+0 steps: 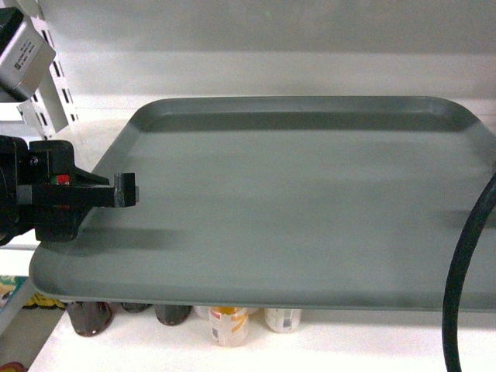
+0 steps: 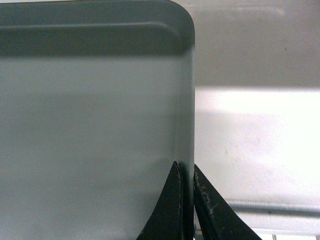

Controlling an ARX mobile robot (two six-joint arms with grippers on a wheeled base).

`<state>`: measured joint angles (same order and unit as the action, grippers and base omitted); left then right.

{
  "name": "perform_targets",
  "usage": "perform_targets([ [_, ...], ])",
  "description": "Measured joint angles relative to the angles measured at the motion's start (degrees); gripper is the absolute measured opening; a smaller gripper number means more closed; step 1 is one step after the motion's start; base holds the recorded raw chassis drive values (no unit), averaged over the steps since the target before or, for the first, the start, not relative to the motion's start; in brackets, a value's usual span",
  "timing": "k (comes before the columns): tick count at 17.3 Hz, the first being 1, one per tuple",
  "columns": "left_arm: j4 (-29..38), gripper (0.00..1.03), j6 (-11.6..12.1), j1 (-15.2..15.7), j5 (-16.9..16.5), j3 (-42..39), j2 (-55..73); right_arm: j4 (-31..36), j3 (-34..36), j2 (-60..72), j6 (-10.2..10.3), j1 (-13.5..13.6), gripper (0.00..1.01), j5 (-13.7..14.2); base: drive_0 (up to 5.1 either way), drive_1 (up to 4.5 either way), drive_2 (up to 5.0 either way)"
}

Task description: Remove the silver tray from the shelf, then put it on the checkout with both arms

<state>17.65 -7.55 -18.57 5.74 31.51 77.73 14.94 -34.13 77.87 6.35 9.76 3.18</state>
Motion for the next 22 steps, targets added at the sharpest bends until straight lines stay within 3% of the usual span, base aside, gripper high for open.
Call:
perform_targets([
  [22, -0.02, 0.03, 0.0, -0.09, -0.2, 0.11, 0.17, -0.13, -0.26, -0.09, -0.46, 0.0, 0.03, 0.13, 0.0, -4.06, 4.1],
])
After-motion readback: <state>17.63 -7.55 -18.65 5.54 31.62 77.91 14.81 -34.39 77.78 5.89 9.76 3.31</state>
